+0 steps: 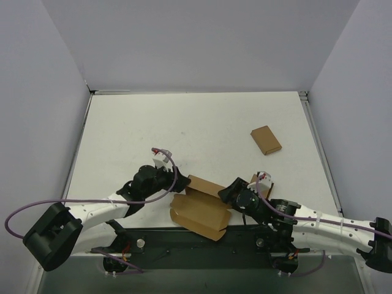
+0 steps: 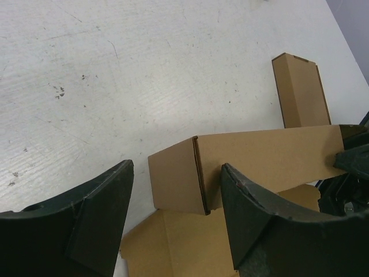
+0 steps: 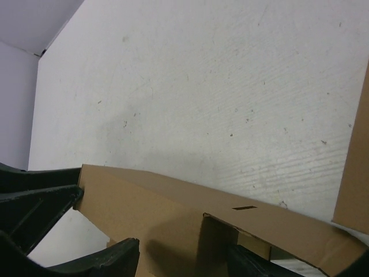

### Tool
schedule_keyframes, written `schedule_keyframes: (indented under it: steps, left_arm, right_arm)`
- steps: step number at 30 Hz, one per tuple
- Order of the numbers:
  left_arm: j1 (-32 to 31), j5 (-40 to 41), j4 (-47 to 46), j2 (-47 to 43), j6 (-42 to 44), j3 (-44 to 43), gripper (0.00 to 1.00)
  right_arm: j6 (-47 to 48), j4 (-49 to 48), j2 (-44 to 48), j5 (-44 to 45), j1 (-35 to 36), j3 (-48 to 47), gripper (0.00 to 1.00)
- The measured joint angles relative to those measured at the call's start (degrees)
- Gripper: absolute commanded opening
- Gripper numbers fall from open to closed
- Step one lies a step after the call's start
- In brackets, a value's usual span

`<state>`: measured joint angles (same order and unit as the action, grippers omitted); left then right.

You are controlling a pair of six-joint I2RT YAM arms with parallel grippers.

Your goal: Fold the paper box

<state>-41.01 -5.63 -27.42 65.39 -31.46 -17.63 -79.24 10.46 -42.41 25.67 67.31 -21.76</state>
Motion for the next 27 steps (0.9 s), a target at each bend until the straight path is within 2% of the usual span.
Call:
schedule_keyframes:
  steps: [5, 15, 20, 23, 24, 27]
  left_arm:
    - [0.00, 1.90, 0.09, -3.82, -0.28, 2.67, 0.70]
    - [0.02, 9.33, 6.36, -16.48, -2.43, 6.71, 0.70]
    - [0.35, 14.53, 11.26, -22.62, -4.04, 7.15, 0.72]
    - [0.48, 16.83, 14.36, -24.94, -4.61, 7.21, 0.76]
    - [0.59, 17.59, 15.52, -25.55, -4.94, 7.21, 0.78]
    - [0.98, 19.76, 19.54, -27.30, -5.95, 7.19, 0.80]
  right_arm:
    - [4.68, -8.22, -2.16, -3.28, -4.26, 1.88, 0.53]
    - [12.02, -26.18, -15.63, -12.92, -10.56, 1.11, 0.36]
    - [14.36, -34.07, -24.28, -18.60, -13.97, -2.62, 0.25]
    - [15.32, -37.86, -28.96, -21.40, -15.87, -5.18, 0.19]
    - [15.72, -38.99, -30.34, -22.23, -16.33, -6.05, 0.12]
    - [16.74, -42.14, -33.57, -24.48, -17.59, -8.46, 0.04]
